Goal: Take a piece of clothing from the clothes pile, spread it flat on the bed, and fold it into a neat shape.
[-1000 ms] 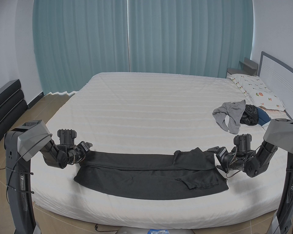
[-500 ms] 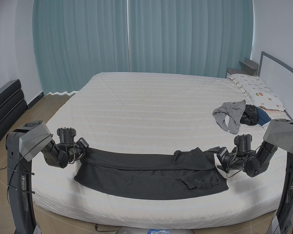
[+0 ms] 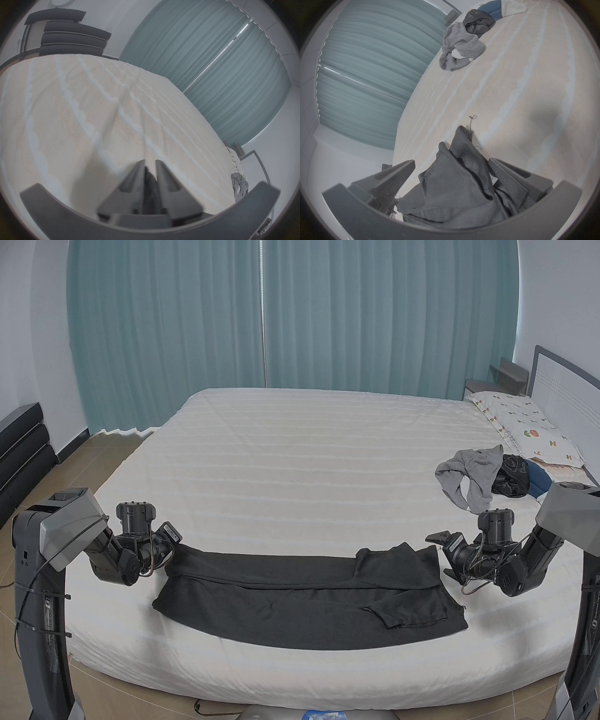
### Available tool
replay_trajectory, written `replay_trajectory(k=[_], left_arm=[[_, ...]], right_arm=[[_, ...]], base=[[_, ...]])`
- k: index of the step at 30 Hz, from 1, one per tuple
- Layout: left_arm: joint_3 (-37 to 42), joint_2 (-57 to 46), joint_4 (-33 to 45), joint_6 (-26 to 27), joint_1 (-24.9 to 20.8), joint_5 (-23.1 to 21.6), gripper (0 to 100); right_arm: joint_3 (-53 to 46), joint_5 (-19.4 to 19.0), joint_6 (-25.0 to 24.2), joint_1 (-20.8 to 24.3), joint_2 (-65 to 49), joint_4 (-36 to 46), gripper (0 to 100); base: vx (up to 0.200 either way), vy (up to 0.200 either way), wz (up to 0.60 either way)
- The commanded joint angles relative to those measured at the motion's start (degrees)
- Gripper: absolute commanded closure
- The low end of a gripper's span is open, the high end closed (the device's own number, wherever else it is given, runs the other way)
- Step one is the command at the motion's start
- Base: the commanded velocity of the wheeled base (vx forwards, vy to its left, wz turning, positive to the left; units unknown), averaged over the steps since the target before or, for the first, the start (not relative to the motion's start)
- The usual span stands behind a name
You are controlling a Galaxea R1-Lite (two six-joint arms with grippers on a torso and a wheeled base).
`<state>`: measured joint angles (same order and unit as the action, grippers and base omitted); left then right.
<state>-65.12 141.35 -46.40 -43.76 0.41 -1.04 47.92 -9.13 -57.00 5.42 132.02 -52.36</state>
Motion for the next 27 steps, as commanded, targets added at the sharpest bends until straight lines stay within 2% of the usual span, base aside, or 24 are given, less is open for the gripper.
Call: replay_trajectory(k=[1, 7, 11, 15, 17, 22, 27], left_arm=[[0.6, -0.2, 0.0, -0.1, 0.2, 0.0, 0], [4.6, -4.1, -0.4, 0.0, 1.0, -0.1, 0], [11.9, -10.7, -0.4, -0.6, 1.5, -0.5, 0], [16.3, -14.8, 0.0, -2.0, 1.3, -1.0, 0], [18.1, -15.4, 0.0, -1.9, 1.3, -1.0, 0], [26.9, -16.1, -0.4, -1.9, 1.0, -1.2, 0], [31.3, -15.4, -1.6, -2.1, -0.3, -3.0, 0]], right_arm=[[1.6, 0.2, 0.0, -0.1, 2.4, 0.0, 0], [-0.4, -0.2, -0.9, -0.8, 1.7, -0.1, 0], [-3.4, -0.4, -4.2, -0.9, -1.0, -1.3, 0], [-6.6, -0.4, -4.2, -1.3, -2.8, -3.9, 0], [-7.3, -0.4, -4.1, -1.2, -2.9, -4.6, 0], [-9.0, -0.4, -4.0, -0.3, -3.1, -5.5, 0], [-9.9, -0.4, -4.0, 0.0, -3.1, -5.6, 0]], base=[[0.0, 0.0, 0.0], [0.0, 0.0, 0.0], [0.0, 0.0, 0.0], [-0.2, 0.0, 0.0], [-0.2, 0.0, 0.0], [0.0, 0.0, 0.0], [0.0, 0.0, 0.0]])
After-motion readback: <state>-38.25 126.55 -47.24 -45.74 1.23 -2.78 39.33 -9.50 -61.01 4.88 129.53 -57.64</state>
